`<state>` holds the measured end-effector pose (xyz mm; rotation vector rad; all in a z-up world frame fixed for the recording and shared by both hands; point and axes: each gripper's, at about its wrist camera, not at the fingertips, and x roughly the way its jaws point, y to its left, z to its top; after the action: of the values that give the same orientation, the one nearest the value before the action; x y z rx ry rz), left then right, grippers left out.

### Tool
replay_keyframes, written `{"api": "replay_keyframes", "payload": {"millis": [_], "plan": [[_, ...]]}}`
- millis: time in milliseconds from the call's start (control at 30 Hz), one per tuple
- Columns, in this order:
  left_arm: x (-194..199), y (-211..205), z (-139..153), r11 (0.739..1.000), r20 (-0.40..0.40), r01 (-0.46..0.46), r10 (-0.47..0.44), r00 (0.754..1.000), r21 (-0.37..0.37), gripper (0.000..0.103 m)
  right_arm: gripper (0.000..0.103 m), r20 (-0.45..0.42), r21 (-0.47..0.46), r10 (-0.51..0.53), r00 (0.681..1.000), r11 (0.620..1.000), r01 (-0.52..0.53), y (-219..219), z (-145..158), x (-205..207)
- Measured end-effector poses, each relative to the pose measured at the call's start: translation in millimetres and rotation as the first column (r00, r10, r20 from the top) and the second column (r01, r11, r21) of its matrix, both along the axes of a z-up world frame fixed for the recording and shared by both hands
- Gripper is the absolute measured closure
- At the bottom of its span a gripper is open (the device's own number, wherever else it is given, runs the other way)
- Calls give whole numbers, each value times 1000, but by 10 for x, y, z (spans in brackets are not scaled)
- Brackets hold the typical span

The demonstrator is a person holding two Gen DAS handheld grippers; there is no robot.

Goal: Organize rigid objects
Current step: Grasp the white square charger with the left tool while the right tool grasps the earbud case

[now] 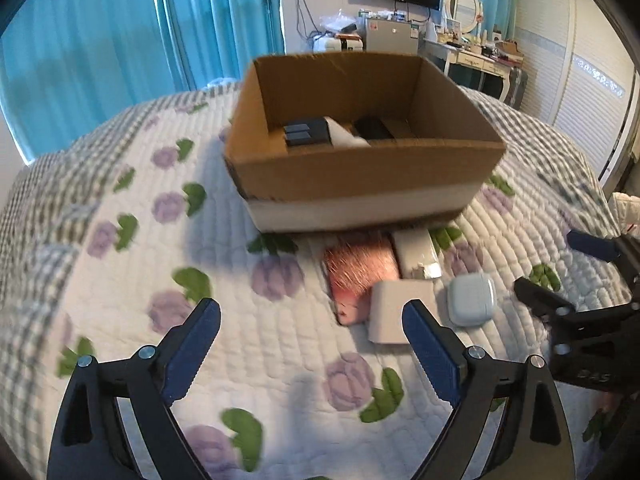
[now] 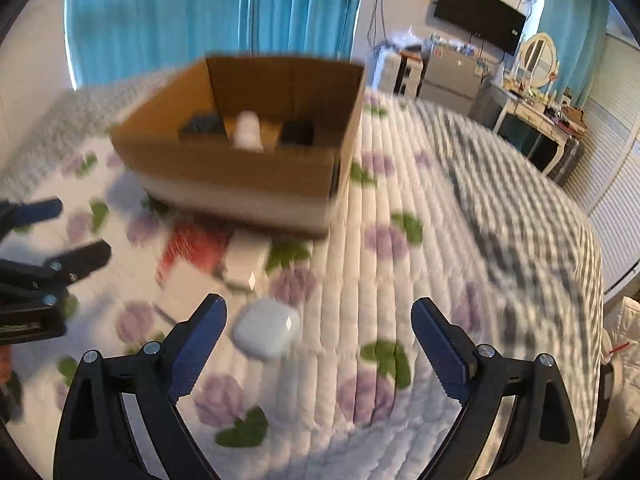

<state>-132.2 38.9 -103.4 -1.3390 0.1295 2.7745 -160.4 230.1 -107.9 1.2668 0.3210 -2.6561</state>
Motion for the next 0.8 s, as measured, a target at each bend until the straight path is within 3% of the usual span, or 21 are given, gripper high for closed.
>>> {"api": "replay_keyframes", "payload": {"millis": [200, 400, 600, 700, 767, 800], "plan": [[-29, 262, -284, 999, 36, 43, -43, 998, 4, 9, 9, 112, -7, -89, 990, 996, 90, 159, -322, -133], [-181, 472, -541, 998, 100, 59, -58, 993, -12, 9, 9, 118, -30, -129, 985, 991, 134, 280, -336, -134], [-255, 566, -648, 997, 115, 81, -79, 990, -5, 11, 9, 119, -16, -135, 984, 990, 138, 276, -345, -156], [-281, 607, -711, 995, 121, 93, -90, 989, -26, 21, 9, 121, -18, -142, 982, 989, 146, 277, -345, -192], [-248, 621, -691, 993, 97, 116, -113, 989, -28, 38, 9, 123, -20, -149, 981, 988, 152, 283, -349, -204], [-227, 616, -663, 992, 87, 125, -123, 989, -18, 53, 9, 123, -21, -151, 981, 988, 154, 284, -352, -213]]}}
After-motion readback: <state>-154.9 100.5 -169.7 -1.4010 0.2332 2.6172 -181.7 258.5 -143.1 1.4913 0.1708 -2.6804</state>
